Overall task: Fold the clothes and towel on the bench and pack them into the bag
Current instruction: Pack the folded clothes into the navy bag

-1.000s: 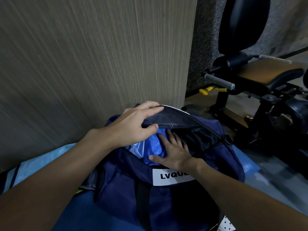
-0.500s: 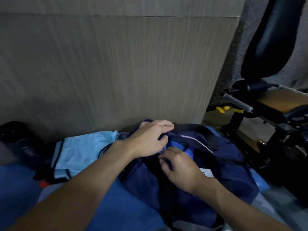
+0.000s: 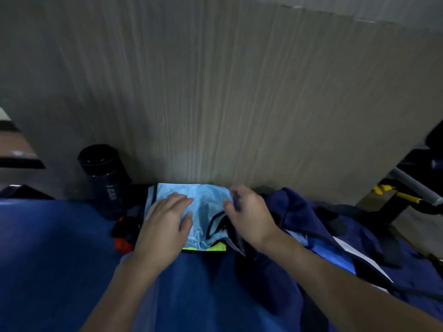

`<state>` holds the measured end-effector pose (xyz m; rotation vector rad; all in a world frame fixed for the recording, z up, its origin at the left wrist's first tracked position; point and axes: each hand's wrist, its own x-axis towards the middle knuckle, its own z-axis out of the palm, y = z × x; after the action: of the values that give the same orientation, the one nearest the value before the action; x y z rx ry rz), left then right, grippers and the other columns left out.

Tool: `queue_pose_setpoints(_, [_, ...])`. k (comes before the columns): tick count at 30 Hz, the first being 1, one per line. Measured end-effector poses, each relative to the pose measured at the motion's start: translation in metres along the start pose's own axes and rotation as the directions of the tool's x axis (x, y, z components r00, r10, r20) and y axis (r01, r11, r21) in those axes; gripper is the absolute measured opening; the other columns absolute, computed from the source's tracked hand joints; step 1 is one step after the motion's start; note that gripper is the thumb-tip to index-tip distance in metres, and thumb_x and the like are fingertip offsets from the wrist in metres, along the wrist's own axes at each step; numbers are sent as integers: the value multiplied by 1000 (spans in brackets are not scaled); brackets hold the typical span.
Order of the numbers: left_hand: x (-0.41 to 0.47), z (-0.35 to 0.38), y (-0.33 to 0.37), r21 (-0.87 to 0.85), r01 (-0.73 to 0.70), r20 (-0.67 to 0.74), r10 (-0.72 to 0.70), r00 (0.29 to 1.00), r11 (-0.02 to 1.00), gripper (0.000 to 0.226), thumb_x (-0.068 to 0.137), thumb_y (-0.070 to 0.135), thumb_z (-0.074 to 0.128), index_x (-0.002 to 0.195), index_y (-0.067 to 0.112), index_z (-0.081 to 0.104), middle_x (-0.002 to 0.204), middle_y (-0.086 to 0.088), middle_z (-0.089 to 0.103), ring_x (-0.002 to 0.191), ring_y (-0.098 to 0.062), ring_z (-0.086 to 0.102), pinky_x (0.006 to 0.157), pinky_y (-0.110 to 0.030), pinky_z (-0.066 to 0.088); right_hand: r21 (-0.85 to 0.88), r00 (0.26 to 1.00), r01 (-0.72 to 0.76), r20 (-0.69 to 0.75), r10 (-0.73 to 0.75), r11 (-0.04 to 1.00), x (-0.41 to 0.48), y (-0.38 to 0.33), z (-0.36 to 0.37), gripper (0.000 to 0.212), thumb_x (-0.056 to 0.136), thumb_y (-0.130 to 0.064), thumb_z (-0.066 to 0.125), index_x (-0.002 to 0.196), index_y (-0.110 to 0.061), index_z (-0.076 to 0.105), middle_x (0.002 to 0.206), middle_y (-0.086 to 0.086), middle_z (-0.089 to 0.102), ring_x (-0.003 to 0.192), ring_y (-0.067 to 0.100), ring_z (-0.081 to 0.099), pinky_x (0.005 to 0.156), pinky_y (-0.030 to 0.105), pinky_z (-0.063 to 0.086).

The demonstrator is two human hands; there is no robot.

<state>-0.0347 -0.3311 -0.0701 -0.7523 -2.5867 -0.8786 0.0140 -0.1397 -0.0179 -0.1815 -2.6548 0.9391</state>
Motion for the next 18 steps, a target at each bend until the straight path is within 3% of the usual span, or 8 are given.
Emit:
queue_pose_setpoints(3, [-4, 2, -11, 130, -8, 108, -6, 994, 991, 63, 91, 53, 27, 136, 22, 58, 144, 5, 53, 143, -14, 37, 120, -40, 22, -26, 977, -198, 73, 200, 980, 31, 10, 11, 44, 90, -33, 66, 124, -7, 54, 118, 13, 64, 113, 29, 58, 96, 33, 44])
queue_pose_setpoints(5, [-5, 4, -12, 202, -12, 215, -32, 976, 979, 65, 91, 58, 24, 148, 31, 42, 156, 7, 37, 150, -13, 18, 123, -42, 6, -11, 951, -293, 101, 293, 956, 46, 16, 15, 45, 85, -34, 71, 117, -7, 54, 113, 11, 65, 108, 28, 61, 93, 36, 48])
queue_pose_setpoints(7, [-7, 6, -13, 263, -16, 308, -69, 949, 965, 70, 90, 63, 17, 155, 37, 20, 164, 8, 19, 153, -13, 2, 121, -46, -5, 38, 932, -341, 143, 333, 939, 56, 19, 18, 51, 78, -32, 77, 116, -7, 54, 109, 9, 67, 104, 25, 64, 93, 41, 51])
queue_pose_setpoints(10, [-8, 6, -14, 315, -28, 349, -89, 933, 949, 81, 80, 67, -2, 156, 40, 4, 166, 7, 7, 153, -13, -8, 120, -50, -9, 62, 918, -362, 195, 344, 930, 67, 24, 25, 63, 61, -33, 79, 115, -8, 57, 101, 10, 70, 95, 26, 67, 88, 45, 56])
queue_pose_setpoints(15, [-8, 2, -14, 317, -17, 338, -96, 936, 948, 84, 78, 68, -3, 156, 39, 2, 166, 10, 4, 152, -9, -11, 121, -47, -9, 52, 916, -360, 207, 343, 932, 68, 18, 28, 29, 74, -11, 70, 102, -6, 71, 90, 9, 72, 86, 23, 69, 82, 41, 59])
queue_pose_setpoints(18, [-9, -1, -14, 294, -6, 334, -97, 937, 956, 85, 78, 68, -1, 157, 37, 11, 166, 9, 8, 152, -8, -8, 121, -46, -8, 0, 934, -313, 183, 308, 950, 68, 15, 27, 22, 79, -9, 68, 101, -10, 72, 98, 6, 68, 93, 20, 65, 84, 33, 56])
